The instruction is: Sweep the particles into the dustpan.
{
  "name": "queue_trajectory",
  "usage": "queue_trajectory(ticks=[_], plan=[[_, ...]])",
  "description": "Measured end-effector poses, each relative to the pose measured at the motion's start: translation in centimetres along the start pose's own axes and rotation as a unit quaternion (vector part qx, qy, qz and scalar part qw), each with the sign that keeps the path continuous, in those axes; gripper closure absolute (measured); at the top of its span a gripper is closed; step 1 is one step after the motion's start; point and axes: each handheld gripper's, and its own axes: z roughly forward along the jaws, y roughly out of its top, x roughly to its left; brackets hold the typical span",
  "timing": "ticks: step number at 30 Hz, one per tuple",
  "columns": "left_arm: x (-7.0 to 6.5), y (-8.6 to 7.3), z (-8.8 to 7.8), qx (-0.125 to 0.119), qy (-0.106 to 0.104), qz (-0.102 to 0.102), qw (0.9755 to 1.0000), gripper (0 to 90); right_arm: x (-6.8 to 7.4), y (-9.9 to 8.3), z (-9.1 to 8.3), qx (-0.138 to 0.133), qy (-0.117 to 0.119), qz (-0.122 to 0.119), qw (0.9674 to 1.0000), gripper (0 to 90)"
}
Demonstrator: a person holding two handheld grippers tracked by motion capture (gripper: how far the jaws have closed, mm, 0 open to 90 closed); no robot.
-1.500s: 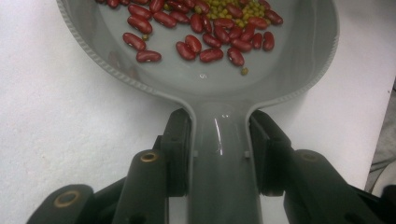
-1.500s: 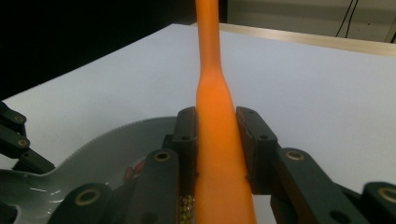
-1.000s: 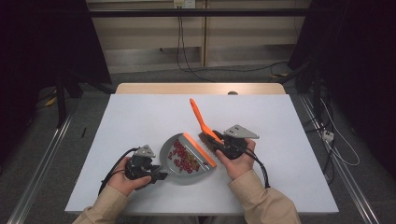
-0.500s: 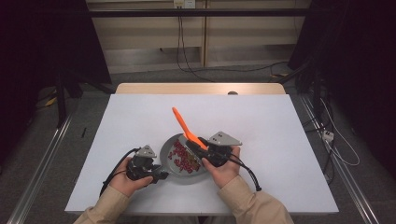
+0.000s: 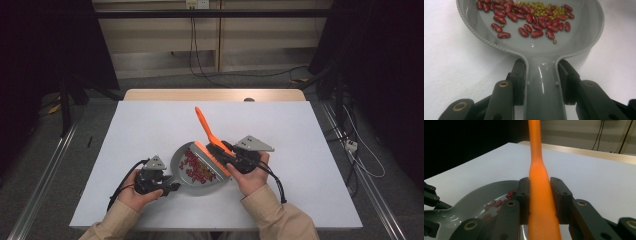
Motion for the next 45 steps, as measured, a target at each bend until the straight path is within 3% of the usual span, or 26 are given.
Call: queue_trajectory(ticks=[11, 24, 29, 32, 36, 38, 45], plan=[[0.8, -0.1, -1.1, -0.04, 0.022, -0.027, 0.9986, 62.7, -2.7, 0.2, -1.3, 0.002, -0.026, 0.006, 0.9997, 71.0], [1.5, -0.2, -1.9, -0.045, 0.039, -0.041, 0.9974, 62.7, -5.0, -0.4, -2.8, 0.005, -0.05, 0.016, 0.9986, 71.0], [0.9, -0.2, -1.9, -0.023, 0.012, -0.024, 0.9994, 62.6, -4.9, -0.9, -2.5, 0.01, -0.059, 0.007, 0.9982, 71.0], [0.5, -0.4, -1.8, -0.004, -0.003, 0.005, 1.0, 62.6, -4.8, -1.4, -2.0, 0.019, -0.061, 0.004, 0.9979, 71.0], [0.0, -0.8, -1.9, 0.014, -0.039, 0.02, 0.9989, 62.7, -4.4, -1.8, -1.7, 0.021, -0.063, -0.003, 0.9978, 71.0], [-0.5, -0.8, -1.9, 0.031, -0.045, 0.038, 0.9978, 62.6, -4.0, -2.0, -1.6, 0.02, -0.06, -0.006, 0.998, 71.0], [-1.4, -0.2, -1.2, 0.044, -0.065, 0.05, 0.9956, 62.6, -1.8, -2.5, -1.0, 0.025, -0.042, -0.018, 0.9986, 70.9]])
